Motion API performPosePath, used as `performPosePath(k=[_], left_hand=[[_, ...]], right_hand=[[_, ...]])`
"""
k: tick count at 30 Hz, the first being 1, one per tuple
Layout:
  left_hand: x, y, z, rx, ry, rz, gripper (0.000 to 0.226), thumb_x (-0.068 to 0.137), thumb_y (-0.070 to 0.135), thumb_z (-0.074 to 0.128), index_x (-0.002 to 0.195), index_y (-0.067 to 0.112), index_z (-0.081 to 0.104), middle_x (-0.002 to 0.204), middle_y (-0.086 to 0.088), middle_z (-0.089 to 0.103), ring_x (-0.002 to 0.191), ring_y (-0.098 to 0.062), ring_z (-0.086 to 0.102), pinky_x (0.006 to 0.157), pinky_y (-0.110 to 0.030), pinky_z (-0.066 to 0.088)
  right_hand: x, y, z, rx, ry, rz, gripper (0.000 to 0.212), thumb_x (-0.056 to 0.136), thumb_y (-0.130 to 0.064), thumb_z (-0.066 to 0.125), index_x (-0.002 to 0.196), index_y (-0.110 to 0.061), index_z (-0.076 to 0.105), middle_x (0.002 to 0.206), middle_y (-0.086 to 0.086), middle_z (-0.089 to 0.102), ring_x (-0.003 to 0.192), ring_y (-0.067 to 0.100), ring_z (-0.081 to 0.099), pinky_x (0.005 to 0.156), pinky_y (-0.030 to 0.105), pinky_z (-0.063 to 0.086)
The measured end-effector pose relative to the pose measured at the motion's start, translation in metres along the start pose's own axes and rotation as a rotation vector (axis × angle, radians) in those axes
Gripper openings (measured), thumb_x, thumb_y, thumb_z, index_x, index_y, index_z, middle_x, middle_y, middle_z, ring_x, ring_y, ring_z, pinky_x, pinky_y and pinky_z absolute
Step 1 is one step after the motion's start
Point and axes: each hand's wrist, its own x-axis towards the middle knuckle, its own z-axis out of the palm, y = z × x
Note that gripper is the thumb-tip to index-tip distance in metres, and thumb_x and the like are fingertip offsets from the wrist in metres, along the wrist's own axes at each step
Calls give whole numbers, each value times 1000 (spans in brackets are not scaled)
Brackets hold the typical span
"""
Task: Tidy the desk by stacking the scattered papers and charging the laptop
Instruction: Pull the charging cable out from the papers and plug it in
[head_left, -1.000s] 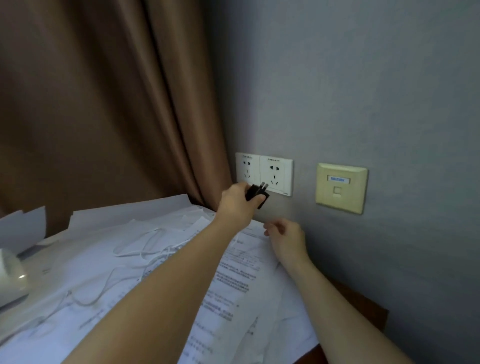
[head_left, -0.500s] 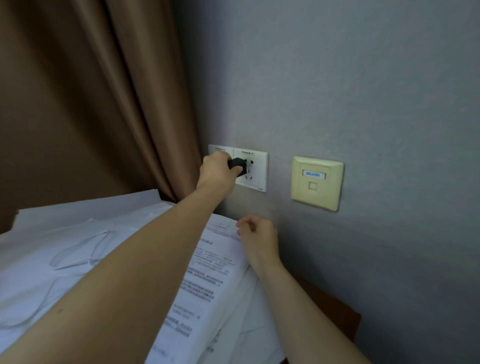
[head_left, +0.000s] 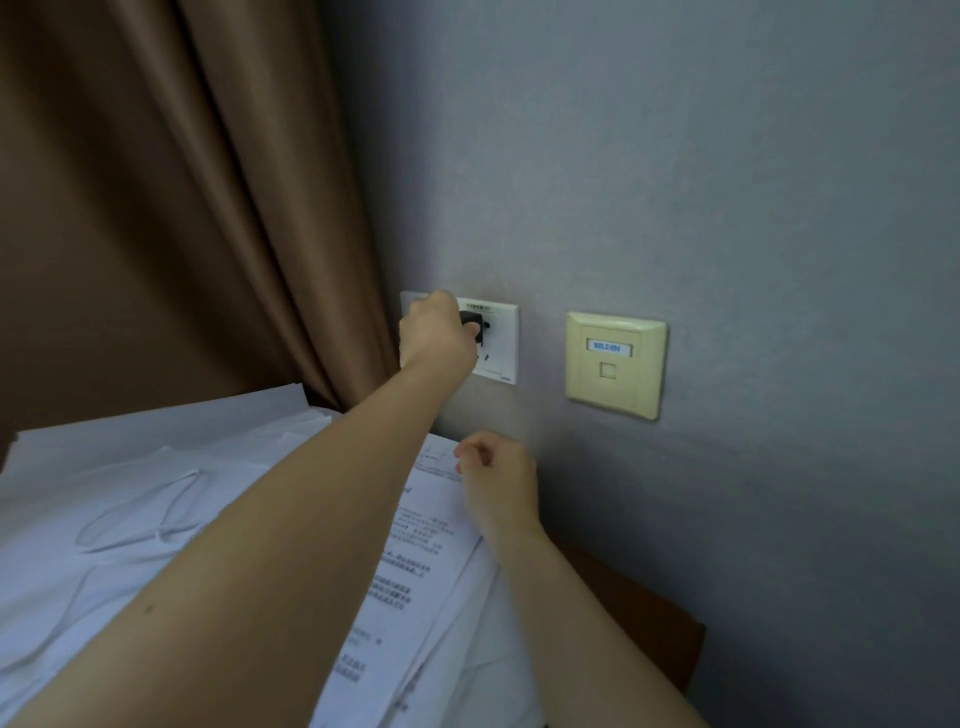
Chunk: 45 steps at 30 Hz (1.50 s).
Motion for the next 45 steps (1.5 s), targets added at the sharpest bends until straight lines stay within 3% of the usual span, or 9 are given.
performPosePath(k=[7,10,13,17,20,26,36,40,45], left_hand=[[-2,8,2,34,24,11,29,97,21,55,114,-2,56,121,-22,56,111,-37,56,90,-40,50],[1,8,1,49,15,23,28,96,22,56,112,-2,57,121,-22,55,112,-38,54,91,-41,48],[6,-1,3,4,3,27,30,93,26,60,110,1,60,118,-19,59,108,-36,57,92,-42,50],[12,-14,-3,-66,-71,68,26,91,21,62,110,3,65,111,-15,64,103,-33,61,90,-38,51],[13,-23,-7,-110,-103,108,18,85,13,65,98,2,70,99,-16,69,98,-31,63,85,-36,50],[7,-26,-8,-209,-52,50,22,74,19,79,85,1,73,83,-15,72,82,-26,66,76,-35,51],[14,-29,-2,-246,32,120,18,80,18,76,86,2,73,80,-12,70,77,-24,66,70,-37,55],[11,-30,-1,-157,30,139,20,84,23,71,76,6,65,67,-2,60,69,-23,58,54,-28,41],[9,-20,-4,43,6,74,21,87,37,64,93,17,66,91,-1,64,93,-23,59,77,-35,38]], right_hand=[[0,-1,3,-6,-2,-11,19,95,-16,47,86,-14,63,80,-4,60,76,7,55,63,14,38],[2,-5,-5,98,119,-32,14,96,-15,47,94,-18,61,87,-5,58,80,5,52,63,10,36],[22,-19,-24,-12,250,-252,24,94,-11,51,117,-13,60,100,1,61,87,13,56,71,20,44],[65,-56,-43,-546,212,-667,47,87,-10,61,132,-12,51,124,6,56,107,25,54,86,38,46],[83,-71,-45,-943,207,-846,43,81,-22,68,123,-15,58,118,3,61,108,28,49,84,38,38],[98,-71,-51,-1197,203,-1011,33,51,-30,86,79,-18,72,78,-3,69,81,25,61,69,33,25],[108,-78,-57,-1381,273,-1164,32,55,-41,81,73,-16,74,86,0,62,83,26,60,68,34,25],[106,-83,-56,-1466,238,-1120,36,49,-45,83,68,-16,74,81,-2,61,79,24,59,66,33,23],[102,-85,-61,-1494,252,-1056,20,52,-33,83,68,-23,74,78,-5,61,78,22,58,67,32,22]])
